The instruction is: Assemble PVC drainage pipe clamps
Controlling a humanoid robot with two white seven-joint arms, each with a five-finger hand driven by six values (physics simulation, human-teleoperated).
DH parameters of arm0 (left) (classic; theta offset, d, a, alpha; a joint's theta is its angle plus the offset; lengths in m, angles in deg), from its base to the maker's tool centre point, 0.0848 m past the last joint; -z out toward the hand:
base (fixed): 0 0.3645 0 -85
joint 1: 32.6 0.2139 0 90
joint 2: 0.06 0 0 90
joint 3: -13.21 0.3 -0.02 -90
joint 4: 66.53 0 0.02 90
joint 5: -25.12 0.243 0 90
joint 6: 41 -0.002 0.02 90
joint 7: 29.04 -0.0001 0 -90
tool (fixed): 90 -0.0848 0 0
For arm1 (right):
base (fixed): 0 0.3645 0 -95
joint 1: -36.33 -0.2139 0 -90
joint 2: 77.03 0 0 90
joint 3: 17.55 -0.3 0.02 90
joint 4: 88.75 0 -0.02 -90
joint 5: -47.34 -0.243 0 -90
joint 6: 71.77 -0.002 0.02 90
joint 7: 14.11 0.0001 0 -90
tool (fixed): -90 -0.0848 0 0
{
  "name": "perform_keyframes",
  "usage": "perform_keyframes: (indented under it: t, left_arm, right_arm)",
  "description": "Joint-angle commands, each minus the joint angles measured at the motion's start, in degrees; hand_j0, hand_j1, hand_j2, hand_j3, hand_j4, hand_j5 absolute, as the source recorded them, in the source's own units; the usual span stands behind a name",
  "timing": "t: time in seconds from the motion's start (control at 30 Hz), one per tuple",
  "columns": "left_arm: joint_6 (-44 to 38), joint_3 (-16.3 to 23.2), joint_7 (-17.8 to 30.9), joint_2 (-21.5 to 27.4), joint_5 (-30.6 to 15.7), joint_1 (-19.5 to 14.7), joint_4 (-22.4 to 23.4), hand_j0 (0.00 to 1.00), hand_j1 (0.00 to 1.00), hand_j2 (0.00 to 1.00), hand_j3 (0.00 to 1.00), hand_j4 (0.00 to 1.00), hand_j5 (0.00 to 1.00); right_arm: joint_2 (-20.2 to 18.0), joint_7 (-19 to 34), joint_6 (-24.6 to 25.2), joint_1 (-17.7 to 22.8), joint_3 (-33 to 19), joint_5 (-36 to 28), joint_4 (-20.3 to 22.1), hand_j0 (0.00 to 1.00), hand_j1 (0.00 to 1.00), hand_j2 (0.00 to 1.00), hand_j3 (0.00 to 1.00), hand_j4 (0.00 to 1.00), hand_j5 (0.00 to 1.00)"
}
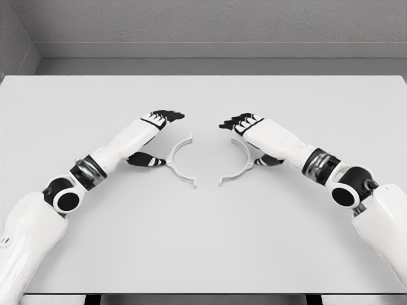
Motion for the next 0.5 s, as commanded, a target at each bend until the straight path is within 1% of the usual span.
perform_keyframes:
  t: [0.0,0.1,0.33,0.37,0.4,0.43,0.47]
  left_arm:
    - [-0.02,-0.04,-0.03,0.02,-0.02,0.09,-1.17,1.0,1.0,1.0,1.0,1.0,1.0]
    - [-0.02,-0.04,-0.03,-0.07,0.33,0.26,-1.35,1.0,1.0,1.0,1.0,1.0,1.0]
    - [-0.02,-0.04,-0.03,-0.68,0.51,0.62,-1.78,1.0,1.0,1.0,1.0,1.0,1.0]
    - [-0.02,-0.04,-0.03,-0.68,0.86,0.62,-1.78,1.0,1.0,1.0,1.0,1.0,1.0]
    - [-0.02,-0.04,-0.03,-0.77,1.04,0.62,-1.78,1.0,1.0,1.0,1.0,1.0,1.0]
    - [-0.02,-0.12,-0.03,-0.68,1.04,0.62,-1.78,1.0,1.0,1.0,1.0,1.0,1.0]
    - [-0.02,-0.3,-0.03,-0.51,1.04,0.53,-1.7,1.0,1.0,1.0,1.0,1.0,1.0]
  right_arm:
    - [0.15,-0.03,0.04,-0.26,0.79,-0.21,-0.52,1.0,1.0,1.0,1.0,1.0,1.0]
    - [0.85,-0.03,0.48,-0.7,1.23,-0.21,-0.52,1.0,1.0,1.0,1.0,1.0,1.0]
    - [0.94,-0.03,0.92,-0.97,1.85,-0.21,-0.52,1.0,1.0,1.0,1.0,1.0,1.0]
    - [0.76,-0.03,0.92,-1.14,1.24,-0.29,-0.61,1.0,1.0,1.0,1.0,1.0,1.0]
    - [0.5,-0.12,1.27,-2.2,0.8,-0.38,-0.69,1.0,1.0,1.0,1.0,1.0,1.0]
    - [0.15,-0.12,1.36,-2.29,-1.57,-0.38,-0.61,1.0,1.0,1.0,1.0,1.0,1.0]
    - [-0.99,-0.12,1.18,-1.85,-5.53,-0.56,-0.08,1.0,1.0,1.0,1.0,1.0,1.0]
